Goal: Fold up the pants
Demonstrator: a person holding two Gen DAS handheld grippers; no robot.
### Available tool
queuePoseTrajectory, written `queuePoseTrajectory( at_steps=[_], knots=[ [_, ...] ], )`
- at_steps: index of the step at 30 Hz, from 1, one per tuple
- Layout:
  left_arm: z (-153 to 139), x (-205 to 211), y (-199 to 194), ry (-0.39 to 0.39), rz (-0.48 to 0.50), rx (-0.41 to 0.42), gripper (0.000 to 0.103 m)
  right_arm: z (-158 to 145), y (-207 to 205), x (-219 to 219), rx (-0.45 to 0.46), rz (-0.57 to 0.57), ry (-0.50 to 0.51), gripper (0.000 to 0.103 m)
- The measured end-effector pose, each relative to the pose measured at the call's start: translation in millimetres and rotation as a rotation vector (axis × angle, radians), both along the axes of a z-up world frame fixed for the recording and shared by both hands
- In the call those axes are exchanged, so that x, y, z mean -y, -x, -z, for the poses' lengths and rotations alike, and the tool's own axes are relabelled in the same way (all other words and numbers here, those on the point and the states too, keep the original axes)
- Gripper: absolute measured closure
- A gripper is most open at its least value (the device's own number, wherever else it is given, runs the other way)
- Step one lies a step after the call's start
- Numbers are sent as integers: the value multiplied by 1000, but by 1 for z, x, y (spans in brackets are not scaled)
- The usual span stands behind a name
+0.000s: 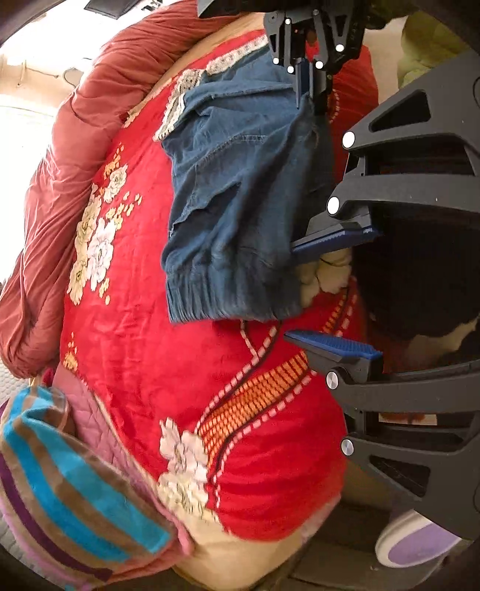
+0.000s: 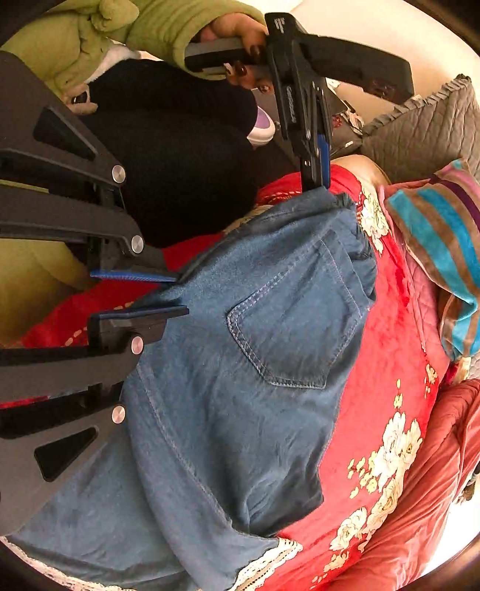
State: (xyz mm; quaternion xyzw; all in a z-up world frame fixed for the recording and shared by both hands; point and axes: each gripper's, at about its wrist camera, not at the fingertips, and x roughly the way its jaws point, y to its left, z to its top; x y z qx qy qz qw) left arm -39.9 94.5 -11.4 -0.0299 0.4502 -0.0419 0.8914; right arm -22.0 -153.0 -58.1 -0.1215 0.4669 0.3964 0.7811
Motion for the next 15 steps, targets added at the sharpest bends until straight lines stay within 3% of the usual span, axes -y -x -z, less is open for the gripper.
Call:
queuePoseTrajectory(
  at_steps=[2, 6, 11, 15],
  knots=[
    [-4, -2, 5, -32, -18, 14, 70, 2, -2, 0, -8, 3, -2, 90],
    [-21, 0, 6, 3, -23, 48, 71, 5, -2, -1, -17, 0, 1, 89],
    [-36, 36, -10, 38, 89, 88, 71, 5, -3, -1, -22, -2, 0, 89],
    [-24, 55, -27, 5, 143, 59, 71, 1, 0, 2, -35, -5, -9, 82]
  ],
)
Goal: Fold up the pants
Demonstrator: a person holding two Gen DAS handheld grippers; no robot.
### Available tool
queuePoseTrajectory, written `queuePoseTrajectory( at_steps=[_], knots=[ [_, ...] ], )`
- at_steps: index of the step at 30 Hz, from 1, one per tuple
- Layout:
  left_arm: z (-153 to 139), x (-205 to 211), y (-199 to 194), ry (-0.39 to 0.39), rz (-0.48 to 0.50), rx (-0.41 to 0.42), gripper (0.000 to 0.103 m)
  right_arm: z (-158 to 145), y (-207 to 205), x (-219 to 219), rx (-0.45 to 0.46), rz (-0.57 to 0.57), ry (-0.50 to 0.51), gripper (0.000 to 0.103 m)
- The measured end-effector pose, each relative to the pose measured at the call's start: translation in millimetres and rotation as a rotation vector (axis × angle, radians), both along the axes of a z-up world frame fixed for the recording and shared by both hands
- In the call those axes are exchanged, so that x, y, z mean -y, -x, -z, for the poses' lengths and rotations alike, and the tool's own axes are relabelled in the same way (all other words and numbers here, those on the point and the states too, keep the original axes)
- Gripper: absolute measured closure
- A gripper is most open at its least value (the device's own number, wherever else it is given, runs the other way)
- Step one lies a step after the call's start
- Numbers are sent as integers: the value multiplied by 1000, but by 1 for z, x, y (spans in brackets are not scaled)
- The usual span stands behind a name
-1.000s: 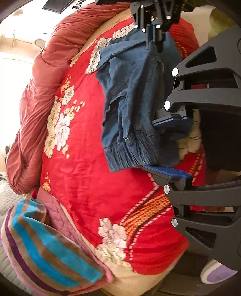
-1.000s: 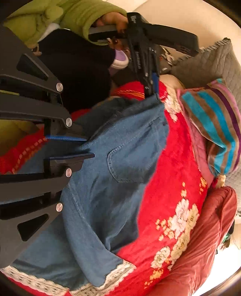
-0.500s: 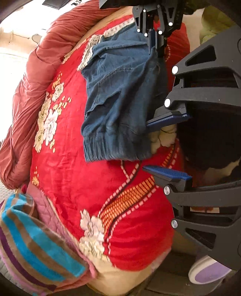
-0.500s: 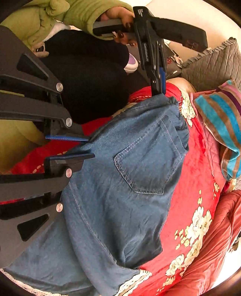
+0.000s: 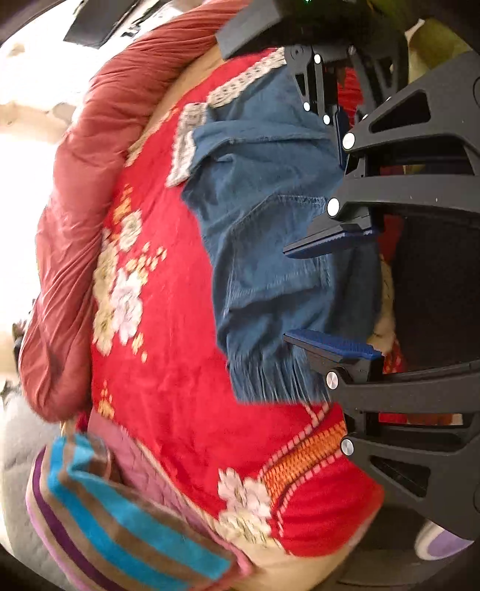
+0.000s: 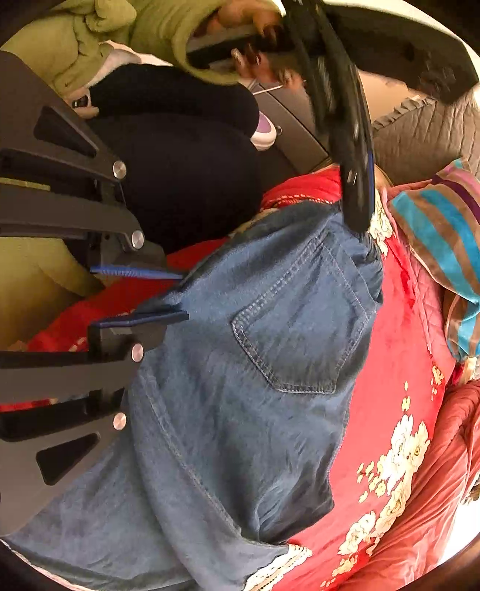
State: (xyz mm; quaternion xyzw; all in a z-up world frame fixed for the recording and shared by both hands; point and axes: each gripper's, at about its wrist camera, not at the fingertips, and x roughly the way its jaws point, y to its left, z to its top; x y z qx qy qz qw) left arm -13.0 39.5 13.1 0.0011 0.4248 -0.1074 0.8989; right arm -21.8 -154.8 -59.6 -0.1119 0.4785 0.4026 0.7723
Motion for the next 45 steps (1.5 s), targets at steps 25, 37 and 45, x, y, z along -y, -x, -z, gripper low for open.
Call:
queuePoseTrajectory(
  at_steps=[25, 37, 45],
  knots=[
    [39, -4, -8, -36, -11, -87, 71, 9, -32, 11, -41, 185, 18, 57],
    [28, 4, -2, -52, -10, -75, 61, -25, -42, 52, 29, 310, -49, 43],
    [5, 13, 4, -41, 2, -31, 49, -43, -65, 84, 120, 413, -44, 37]
  ],
)
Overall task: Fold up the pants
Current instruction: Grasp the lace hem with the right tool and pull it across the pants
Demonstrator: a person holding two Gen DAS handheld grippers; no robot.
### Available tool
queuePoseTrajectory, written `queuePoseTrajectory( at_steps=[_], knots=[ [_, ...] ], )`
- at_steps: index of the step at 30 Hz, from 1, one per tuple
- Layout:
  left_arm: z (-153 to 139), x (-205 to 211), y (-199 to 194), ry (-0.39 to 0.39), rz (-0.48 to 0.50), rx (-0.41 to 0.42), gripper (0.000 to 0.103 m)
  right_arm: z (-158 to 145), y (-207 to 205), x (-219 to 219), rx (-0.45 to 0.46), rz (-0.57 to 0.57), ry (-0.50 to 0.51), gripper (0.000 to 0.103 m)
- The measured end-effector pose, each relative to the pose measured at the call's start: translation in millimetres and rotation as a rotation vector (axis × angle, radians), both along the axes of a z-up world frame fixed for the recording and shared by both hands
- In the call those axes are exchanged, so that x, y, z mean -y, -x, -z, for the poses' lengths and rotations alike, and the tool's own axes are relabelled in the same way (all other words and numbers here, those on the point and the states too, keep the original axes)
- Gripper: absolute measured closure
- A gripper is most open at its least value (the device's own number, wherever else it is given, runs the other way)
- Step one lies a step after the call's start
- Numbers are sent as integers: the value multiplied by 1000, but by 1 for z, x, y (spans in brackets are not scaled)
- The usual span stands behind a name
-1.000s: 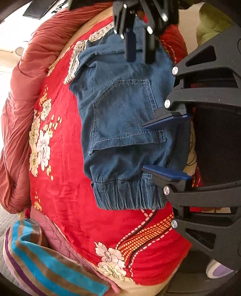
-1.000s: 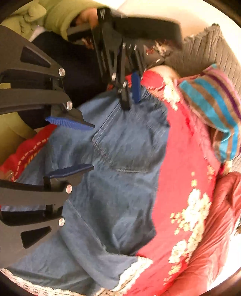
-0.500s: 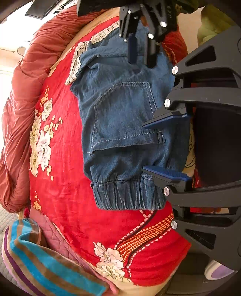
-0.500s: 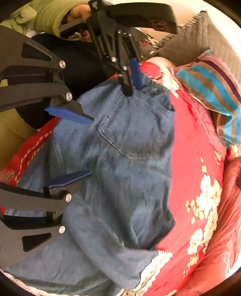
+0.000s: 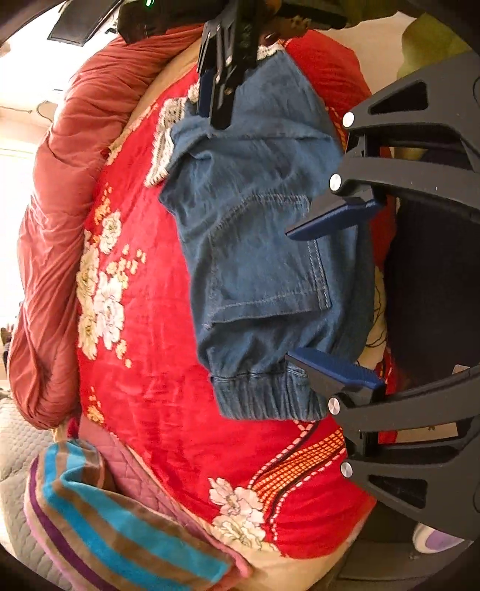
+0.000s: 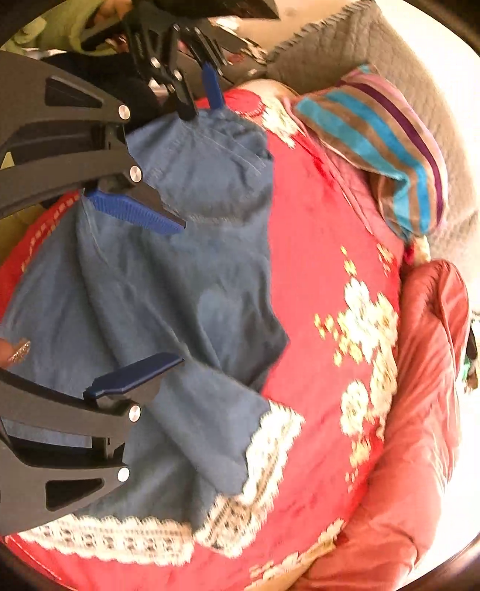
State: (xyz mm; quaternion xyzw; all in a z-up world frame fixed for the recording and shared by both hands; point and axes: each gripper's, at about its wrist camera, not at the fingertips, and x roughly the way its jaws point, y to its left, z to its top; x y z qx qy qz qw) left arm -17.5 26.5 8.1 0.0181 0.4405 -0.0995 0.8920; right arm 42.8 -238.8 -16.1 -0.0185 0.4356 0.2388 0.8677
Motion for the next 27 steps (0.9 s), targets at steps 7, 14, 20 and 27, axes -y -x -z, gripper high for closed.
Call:
queuePoseTrajectory(
  at_steps=[7, 14, 20, 27],
  knots=[
    [-8, 22, -4, 42, 62, -7, 47, -2, -38, 20, 17, 87, 26, 37],
    [6, 66, -16, 118, 186, -94, 47, 8, -97, 27, 5, 154, 43, 37],
    [29, 113, -29, 157, 302, -187, 47, 28, -150, 28, -37, 240, 117, 37],
    [49, 144, -48, 148, 335, -240, 47, 51, -181, 25, -57, 261, 191, 59]
  ],
)
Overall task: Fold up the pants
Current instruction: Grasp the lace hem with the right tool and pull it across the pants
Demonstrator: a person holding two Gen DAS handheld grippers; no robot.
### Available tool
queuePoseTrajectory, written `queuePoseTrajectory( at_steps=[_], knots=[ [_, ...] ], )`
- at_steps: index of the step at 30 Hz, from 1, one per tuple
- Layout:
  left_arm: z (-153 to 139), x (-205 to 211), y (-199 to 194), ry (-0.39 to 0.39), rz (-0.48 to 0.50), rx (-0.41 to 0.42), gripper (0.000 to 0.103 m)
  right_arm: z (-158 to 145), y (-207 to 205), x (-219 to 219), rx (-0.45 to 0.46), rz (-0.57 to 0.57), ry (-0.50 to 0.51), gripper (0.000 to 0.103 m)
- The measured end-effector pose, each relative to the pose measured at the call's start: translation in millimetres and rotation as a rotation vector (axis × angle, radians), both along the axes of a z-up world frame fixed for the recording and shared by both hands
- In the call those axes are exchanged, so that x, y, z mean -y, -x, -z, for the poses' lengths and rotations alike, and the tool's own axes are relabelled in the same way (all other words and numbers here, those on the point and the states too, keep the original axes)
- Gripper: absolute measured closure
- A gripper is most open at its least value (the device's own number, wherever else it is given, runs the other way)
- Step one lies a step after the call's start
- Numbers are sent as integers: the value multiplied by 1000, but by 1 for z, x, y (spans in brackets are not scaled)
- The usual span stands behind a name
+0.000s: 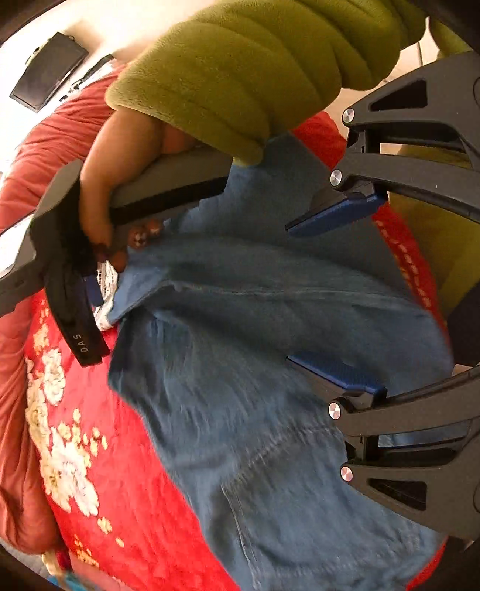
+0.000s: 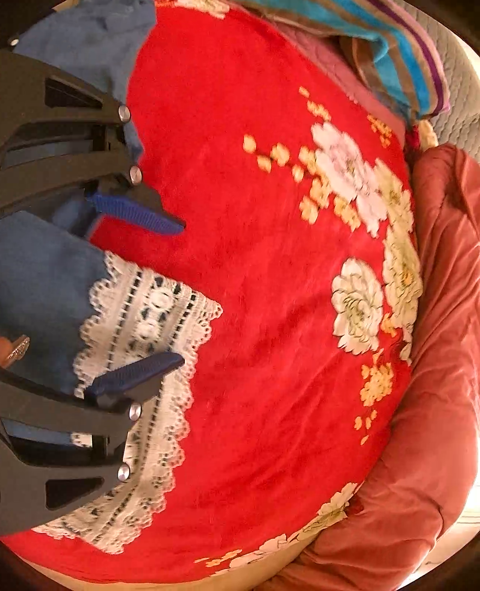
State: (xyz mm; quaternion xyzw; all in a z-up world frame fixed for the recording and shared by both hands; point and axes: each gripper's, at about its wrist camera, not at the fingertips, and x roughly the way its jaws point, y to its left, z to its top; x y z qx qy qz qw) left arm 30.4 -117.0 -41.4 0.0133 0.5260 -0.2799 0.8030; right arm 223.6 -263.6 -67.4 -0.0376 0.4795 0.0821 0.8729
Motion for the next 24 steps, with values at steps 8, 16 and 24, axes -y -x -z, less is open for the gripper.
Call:
queuePoseTrajectory(
  at_steps=[8, 16, 24],
  knots=[
    [4, 2, -4, 4, 0, 5, 45, -15, 12, 35, 61, 15, -135, 93],
    [3, 2, -1, 6, 2, 18, 40, -59, 87, 107, 144, 116, -297, 93],
    [-1, 7, 2, -27, 16, 61, 79, -76, 171, 170, 137, 236, -322, 93]
  ],
)
